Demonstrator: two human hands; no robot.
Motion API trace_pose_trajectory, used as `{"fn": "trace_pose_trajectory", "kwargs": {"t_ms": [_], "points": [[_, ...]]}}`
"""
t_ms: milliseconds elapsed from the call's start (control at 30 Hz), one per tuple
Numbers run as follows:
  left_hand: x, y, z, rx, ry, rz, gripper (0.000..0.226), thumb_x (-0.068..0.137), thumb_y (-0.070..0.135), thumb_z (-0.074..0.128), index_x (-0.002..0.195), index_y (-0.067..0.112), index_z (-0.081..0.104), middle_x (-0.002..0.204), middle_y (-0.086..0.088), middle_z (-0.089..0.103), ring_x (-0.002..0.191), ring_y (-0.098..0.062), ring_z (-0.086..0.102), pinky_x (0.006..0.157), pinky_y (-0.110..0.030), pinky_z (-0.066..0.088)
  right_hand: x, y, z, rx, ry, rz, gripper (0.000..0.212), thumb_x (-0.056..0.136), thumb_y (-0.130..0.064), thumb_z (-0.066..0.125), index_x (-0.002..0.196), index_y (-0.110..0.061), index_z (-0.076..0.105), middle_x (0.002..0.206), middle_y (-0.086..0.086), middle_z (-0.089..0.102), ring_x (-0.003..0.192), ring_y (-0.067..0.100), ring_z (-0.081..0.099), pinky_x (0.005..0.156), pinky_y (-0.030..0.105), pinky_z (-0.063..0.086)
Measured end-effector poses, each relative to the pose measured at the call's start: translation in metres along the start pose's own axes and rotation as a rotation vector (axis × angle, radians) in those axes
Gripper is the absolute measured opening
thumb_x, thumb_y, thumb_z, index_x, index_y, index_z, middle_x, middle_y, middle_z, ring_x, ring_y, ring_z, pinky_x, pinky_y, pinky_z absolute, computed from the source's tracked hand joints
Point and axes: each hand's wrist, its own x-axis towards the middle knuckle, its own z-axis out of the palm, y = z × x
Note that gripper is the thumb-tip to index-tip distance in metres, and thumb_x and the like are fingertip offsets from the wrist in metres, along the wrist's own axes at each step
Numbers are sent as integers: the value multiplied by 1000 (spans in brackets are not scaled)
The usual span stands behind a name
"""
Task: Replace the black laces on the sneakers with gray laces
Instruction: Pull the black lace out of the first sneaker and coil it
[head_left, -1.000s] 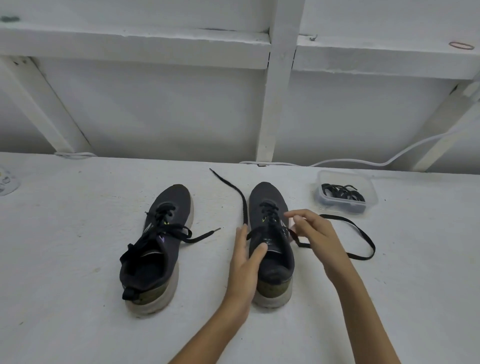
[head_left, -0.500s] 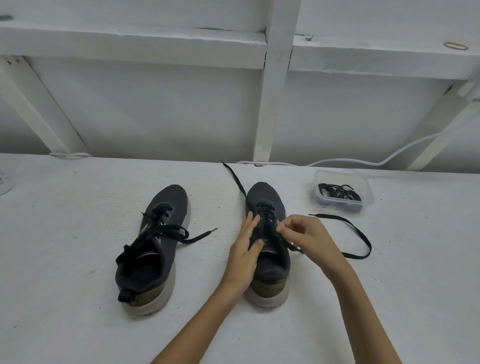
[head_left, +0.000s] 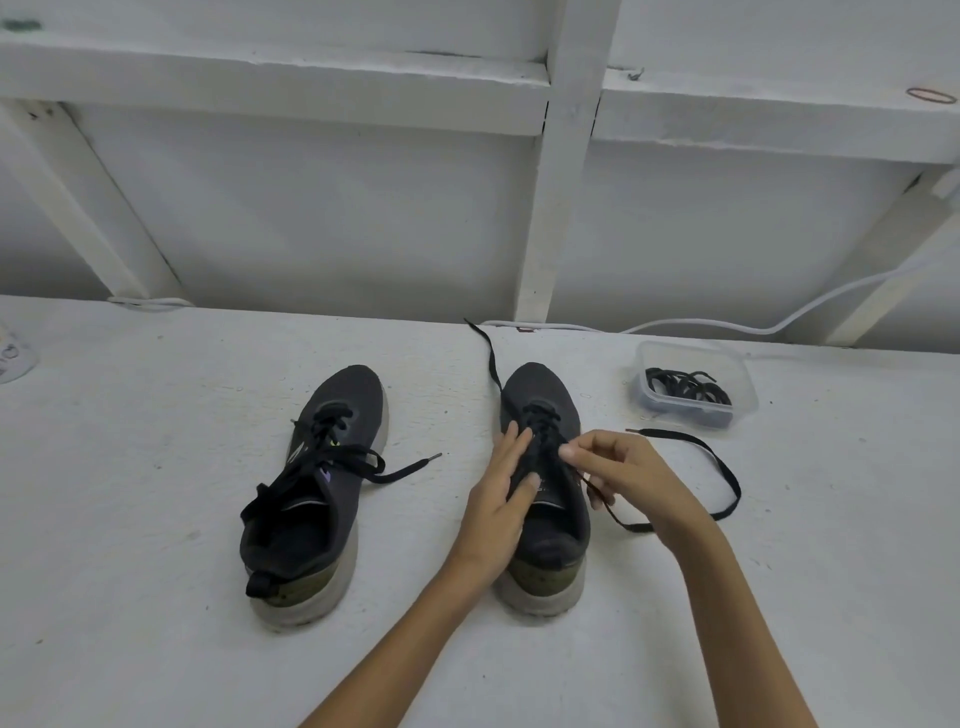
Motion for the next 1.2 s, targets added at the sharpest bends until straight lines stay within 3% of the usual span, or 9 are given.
{"fn": "trace_pose_trajectory", "kwargs": {"t_ms": [167,333,467,600,767,900,1033,1200], "points": [[-1,-1,0,17,-6,74,47,100,29,46,146,31,34,152,27,24,143,11,9,113,-8,14,-3,0,-2,9,-8,-21,18,87,-22,72,73,-10,70,64,5,61,58,17,56,53,21,42],[1,-1,-3,37,-42,90,38,102,26,43,138,36,41,153,21,30,143,10,14,112,-6,17,15,-6,-5,-70,75,-75,17,91,-12,65,75,-11,67,64,0,64,60,6,57,58,19,43],[0,0,-3,31,-45,78,37,103,25,43,138,36,42,154,20,30,142,10,15,109,-3,17,22,-4,-1,-10,174,-82,17,92,-17,64,78,-10,69,65,1,64,62,8,56,60,20,44],[-1,-1,-2,5,-34,79,37,103,24,43,138,36,42,153,21,31,143,9,15,109,-4,18,10,-1,-6,1,32,-4,21,86,-28,71,79,-8,70,63,4,61,58,15,52,58,23,44],[0,-1,0,2,-17,76,39,103,23,42,141,30,42,153,18,32,144,5,16,105,0,20,1,-1,-10,75,-88,25,18,84,-20,73,75,-6,70,69,12,63,52,19,48,53,22,42],[-1,-1,-2,-3,-23,89,36,103,22,43,135,38,43,152,19,34,143,7,17,107,-2,19,10,-2,-12,47,59,-23,14,85,-12,71,72,-11,70,67,3,66,66,12,58,69,26,44],[0,-2,-2,2,-33,90,35,103,22,42,135,38,43,152,21,33,142,9,17,109,-4,19,18,0,-13,170,258,-61,12,88,-10,67,76,-9,69,64,-3,66,65,13,60,67,27,46],[1,-3,-2,5,-17,94,35,103,23,43,132,41,44,151,22,34,142,9,18,108,-4,20,9,1,-13,114,-82,68,34,76,-32,71,86,0,70,68,6,64,63,14,57,64,24,46]]}}
